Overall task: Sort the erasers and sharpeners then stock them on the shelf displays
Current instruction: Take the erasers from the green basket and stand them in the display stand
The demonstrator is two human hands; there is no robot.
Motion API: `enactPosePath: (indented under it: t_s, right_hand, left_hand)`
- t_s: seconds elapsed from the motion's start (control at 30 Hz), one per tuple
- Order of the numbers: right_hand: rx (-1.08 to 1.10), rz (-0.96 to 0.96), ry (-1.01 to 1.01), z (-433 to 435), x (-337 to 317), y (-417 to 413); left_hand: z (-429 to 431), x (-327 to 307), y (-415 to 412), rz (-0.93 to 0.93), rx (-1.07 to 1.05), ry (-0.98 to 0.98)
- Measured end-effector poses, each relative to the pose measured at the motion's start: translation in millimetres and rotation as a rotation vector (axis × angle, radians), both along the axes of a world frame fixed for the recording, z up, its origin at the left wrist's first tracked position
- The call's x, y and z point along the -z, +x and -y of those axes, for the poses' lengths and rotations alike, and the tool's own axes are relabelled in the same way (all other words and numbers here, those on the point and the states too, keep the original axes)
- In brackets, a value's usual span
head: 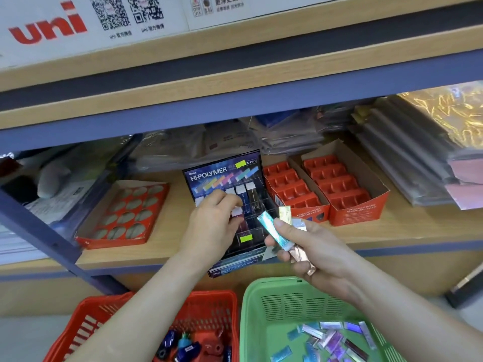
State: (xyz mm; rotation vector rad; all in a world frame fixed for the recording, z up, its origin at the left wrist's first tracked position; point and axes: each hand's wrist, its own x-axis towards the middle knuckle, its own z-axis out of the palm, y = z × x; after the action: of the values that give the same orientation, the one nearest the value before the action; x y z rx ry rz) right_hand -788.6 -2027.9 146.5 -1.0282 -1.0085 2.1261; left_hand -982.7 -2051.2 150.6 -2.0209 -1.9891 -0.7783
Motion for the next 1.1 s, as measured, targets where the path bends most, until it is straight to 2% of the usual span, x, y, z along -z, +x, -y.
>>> enactPosePath:
  t_s: [0.07,0.13,0.17,0.27,0.5,0.6,0.73,0.83,0.97,1.1]
  right_hand:
    - [0.003,0.009,0.005,0,0,1]
    - [-0.014,0.023,0.025,-1,-1,1]
    - [-0.026,0.028,0.035,0,-1,0]
    - [-0.039,0.016,0.008,0,-2,-1]
    - [-0.043,0.046,-0.041,7,-7,1]
    - [-0.061,0.02,-0.04,10,-9,2]
    - [-0.153,0.017,0.081,13,-6,-2]
    - [-0.143,0.052,0.151,15,-2,-5]
    - [-0.144,0.144,0.32,15,-7,-5]
    - [-0.212,0.198,0.498,16,-10,-7]
  left_hand:
    - [6,-9,9,0.24,-0.029,0.052]
    - [17,-20,22,0.592,0.027,-0.035]
    - [23,-22,28,0.685,0.102,-0.098]
    - [38,-13,37,0.665,0.228,-0.167]
    - [51,-5,37,0.572,0.134,-0.118]
    - [55,-11,39,0.672,0.073,-0.166]
    - [58,-17,45,0.813,0.08,-0.245]
    - [60,-18,47,0.782,0.116,-0.268]
    - [60,-29,39,1.169,0.188,-0.414]
    - [52,-27,35,0.909,0.214,-0.456]
